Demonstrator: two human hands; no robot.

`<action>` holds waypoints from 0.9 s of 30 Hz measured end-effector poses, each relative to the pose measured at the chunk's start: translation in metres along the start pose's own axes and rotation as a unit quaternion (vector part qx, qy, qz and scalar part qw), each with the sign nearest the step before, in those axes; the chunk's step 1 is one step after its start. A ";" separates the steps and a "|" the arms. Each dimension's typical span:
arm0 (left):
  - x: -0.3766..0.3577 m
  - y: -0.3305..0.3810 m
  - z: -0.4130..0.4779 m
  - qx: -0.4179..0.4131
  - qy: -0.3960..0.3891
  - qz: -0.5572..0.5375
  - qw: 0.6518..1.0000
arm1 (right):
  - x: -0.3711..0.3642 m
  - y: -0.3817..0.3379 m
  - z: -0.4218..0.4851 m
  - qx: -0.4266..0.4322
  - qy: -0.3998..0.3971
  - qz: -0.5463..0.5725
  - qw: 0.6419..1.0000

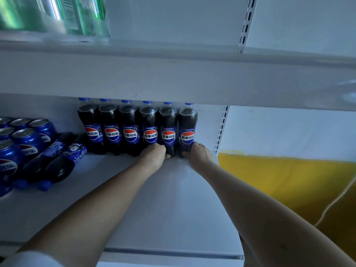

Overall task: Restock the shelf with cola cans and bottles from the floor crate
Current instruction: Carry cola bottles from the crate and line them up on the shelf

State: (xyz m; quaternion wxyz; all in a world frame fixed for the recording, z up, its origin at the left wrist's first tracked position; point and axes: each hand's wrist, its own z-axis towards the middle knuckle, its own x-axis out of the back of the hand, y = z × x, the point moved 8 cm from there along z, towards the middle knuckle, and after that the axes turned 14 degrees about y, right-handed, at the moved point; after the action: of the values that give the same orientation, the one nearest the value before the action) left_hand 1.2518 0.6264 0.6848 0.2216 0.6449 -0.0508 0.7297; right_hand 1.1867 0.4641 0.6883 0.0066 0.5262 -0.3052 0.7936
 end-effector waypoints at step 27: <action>0.058 0.023 -0.229 0.012 0.014 -0.643 0.765 | 0.107 0.011 -0.259 -0.077 0.079 0.334 0.936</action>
State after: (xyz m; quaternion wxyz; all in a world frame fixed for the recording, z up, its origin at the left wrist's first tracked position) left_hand 1.0283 0.7033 0.7077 0.6318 0.5185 0.3882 0.4256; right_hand 0.9199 0.5487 0.7056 -0.1941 0.3278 -0.5216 0.7635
